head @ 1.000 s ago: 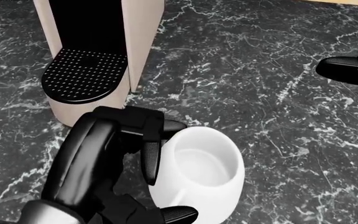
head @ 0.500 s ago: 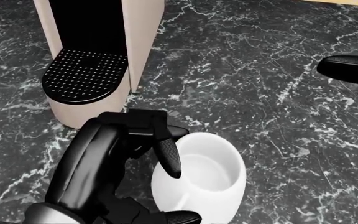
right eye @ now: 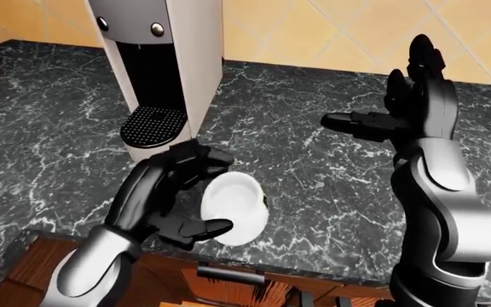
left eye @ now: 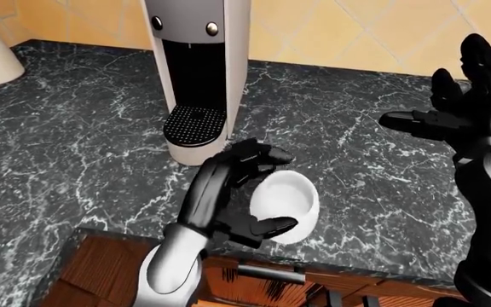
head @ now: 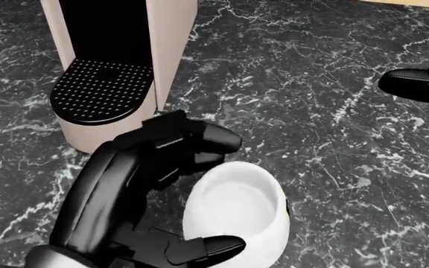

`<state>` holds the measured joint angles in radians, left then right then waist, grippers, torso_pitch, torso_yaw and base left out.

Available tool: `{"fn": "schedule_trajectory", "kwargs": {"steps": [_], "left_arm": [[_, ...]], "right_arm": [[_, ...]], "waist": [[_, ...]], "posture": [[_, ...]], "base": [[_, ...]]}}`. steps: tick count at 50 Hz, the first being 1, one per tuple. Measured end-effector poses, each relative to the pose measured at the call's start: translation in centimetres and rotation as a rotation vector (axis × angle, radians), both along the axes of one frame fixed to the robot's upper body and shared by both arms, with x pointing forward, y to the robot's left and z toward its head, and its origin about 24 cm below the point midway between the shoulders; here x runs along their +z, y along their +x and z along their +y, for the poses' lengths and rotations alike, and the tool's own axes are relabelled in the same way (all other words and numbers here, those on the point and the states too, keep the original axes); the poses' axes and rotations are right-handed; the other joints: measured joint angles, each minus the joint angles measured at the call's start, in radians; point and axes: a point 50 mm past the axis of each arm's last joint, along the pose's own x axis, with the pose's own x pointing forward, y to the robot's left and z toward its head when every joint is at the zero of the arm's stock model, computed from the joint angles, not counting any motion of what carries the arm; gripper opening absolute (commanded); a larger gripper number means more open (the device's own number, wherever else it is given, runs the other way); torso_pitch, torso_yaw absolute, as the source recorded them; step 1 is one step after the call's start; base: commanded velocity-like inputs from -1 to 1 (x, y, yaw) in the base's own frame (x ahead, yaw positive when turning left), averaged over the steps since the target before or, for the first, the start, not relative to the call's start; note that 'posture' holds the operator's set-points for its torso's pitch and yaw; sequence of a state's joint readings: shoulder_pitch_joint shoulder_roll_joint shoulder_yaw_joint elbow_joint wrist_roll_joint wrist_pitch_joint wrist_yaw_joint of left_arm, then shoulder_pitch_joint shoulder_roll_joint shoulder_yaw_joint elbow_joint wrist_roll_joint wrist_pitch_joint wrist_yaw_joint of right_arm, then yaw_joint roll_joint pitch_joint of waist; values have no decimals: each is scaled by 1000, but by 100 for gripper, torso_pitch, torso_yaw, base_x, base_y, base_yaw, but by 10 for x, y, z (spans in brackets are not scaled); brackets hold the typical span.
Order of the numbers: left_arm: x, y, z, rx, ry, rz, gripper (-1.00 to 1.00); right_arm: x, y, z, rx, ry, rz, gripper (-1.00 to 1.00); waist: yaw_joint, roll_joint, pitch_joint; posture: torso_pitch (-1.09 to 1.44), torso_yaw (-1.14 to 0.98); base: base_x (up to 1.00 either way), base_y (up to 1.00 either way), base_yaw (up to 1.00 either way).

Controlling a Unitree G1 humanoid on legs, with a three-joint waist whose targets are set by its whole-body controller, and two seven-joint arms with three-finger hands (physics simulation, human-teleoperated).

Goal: Pick the mug from under the coffee machine dispenser and place it on the counter.

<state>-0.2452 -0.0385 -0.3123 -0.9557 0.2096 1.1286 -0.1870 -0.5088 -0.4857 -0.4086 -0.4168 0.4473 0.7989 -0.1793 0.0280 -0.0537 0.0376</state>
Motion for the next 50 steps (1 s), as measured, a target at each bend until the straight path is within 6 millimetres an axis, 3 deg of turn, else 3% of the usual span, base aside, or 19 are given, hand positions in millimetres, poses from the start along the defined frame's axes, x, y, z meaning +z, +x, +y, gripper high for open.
{"fn": "schedule_trajectory", "kwargs": {"steps": [6,19,38,43,50], "left_arm": [[0,-1,-2,-23,1,-4,100],[4,-1,0,-16,1,-12,100],[50,-3,-4,-113,-45,-144,100],[74,-8,5,-107,-48,-225,100],[88,-19,15,-81,-24,-272,100]], "right_arm": [[3,-1,0,2,-2,-7,100],[2,-1,1,3,-2,-4,100],[1,0,1,3,-2,1,100],[2,-1,1,4,-3,-3,100],[5,-1,1,3,-3,-8,100]], "waist": [[0,0,-2],[1,-1,0],[2,-9,11],[4,-18,18],[9,-36,25]], "posture": [[0,0],[0,0],[0,0],[0,0],[0,0]], "base": [[0,0,0],[0,0,0],[0,0,0],[0,0,0],[0,0,0]]}}
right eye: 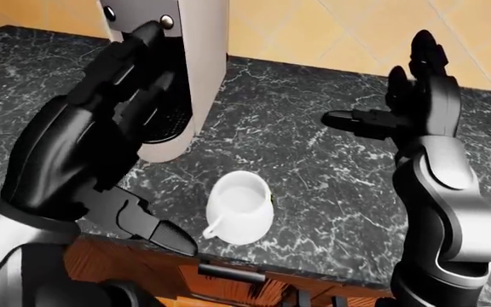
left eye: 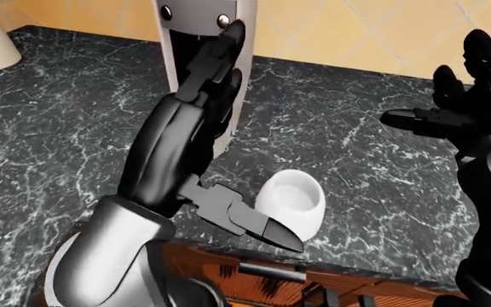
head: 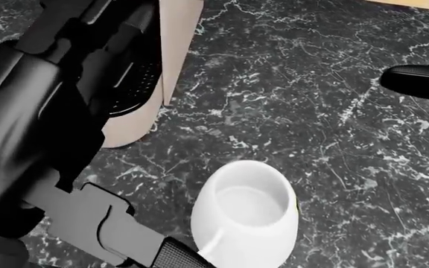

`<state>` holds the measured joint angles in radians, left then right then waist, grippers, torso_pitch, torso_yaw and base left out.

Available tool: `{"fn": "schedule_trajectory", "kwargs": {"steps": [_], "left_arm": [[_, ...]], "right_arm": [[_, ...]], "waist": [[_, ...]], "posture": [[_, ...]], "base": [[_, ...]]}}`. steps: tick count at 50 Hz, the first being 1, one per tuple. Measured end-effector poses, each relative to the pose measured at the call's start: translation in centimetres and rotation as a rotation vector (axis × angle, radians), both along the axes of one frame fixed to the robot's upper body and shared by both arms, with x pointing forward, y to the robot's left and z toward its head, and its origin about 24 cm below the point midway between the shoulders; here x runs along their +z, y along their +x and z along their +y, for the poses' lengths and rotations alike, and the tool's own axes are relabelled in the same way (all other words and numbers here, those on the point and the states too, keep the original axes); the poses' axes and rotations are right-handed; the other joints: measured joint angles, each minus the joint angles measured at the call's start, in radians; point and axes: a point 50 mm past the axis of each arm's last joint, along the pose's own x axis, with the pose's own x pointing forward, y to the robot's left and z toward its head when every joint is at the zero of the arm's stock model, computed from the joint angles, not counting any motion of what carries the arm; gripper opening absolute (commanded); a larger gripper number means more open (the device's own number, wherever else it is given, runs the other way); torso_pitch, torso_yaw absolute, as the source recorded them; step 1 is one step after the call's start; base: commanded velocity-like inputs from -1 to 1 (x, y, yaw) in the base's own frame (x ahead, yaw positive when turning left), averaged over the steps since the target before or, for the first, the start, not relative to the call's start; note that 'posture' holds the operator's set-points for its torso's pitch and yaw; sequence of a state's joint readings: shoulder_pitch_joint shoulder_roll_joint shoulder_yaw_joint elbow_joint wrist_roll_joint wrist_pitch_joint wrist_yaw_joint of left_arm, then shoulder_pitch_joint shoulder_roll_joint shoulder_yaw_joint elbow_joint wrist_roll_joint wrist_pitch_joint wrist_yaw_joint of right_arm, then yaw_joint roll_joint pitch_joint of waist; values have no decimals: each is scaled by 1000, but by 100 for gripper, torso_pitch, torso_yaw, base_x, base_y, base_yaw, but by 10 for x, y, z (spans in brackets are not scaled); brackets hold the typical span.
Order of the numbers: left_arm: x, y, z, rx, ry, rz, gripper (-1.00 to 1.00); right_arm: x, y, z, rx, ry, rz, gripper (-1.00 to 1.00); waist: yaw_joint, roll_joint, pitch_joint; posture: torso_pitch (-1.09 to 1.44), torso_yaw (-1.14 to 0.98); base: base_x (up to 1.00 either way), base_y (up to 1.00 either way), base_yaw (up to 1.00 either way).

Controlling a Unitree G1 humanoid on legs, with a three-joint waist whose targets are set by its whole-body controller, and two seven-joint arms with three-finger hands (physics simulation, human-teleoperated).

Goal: Pick the mug from under the coffee machine dispenser and place it on the counter.

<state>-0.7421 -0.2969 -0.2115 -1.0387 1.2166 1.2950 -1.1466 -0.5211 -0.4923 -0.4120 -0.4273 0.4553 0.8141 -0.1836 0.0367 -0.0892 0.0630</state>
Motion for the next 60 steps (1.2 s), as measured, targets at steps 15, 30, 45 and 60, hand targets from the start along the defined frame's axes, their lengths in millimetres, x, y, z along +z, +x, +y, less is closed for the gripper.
{"fn": "schedule_trajectory", "kwargs": {"steps": [15,30,45,60], "left_arm": [[53,-6,35,103,-24,-166,100],[82,-9,66,188,-56,-270,100],[96,-7,92,294,-110,-309,100],[115,-14,119,398,-127,-383,100]], "right_arm": [[0,0,-1,1,-1,-2,100],[1,0,-2,-2,-2,-3,100],[4,0,-3,-6,-1,-6,100],[3,1,-4,-13,-1,-6,100]], "waist": [[3,-3,15],[-4,17,20],[-14,31,23],[-23,54,20]], "posture": [[0,0],[0,0],[0,0],[0,0]], "base": [[0,0,0],[0,0,0],[0,0,0],[0,0,0]]}}
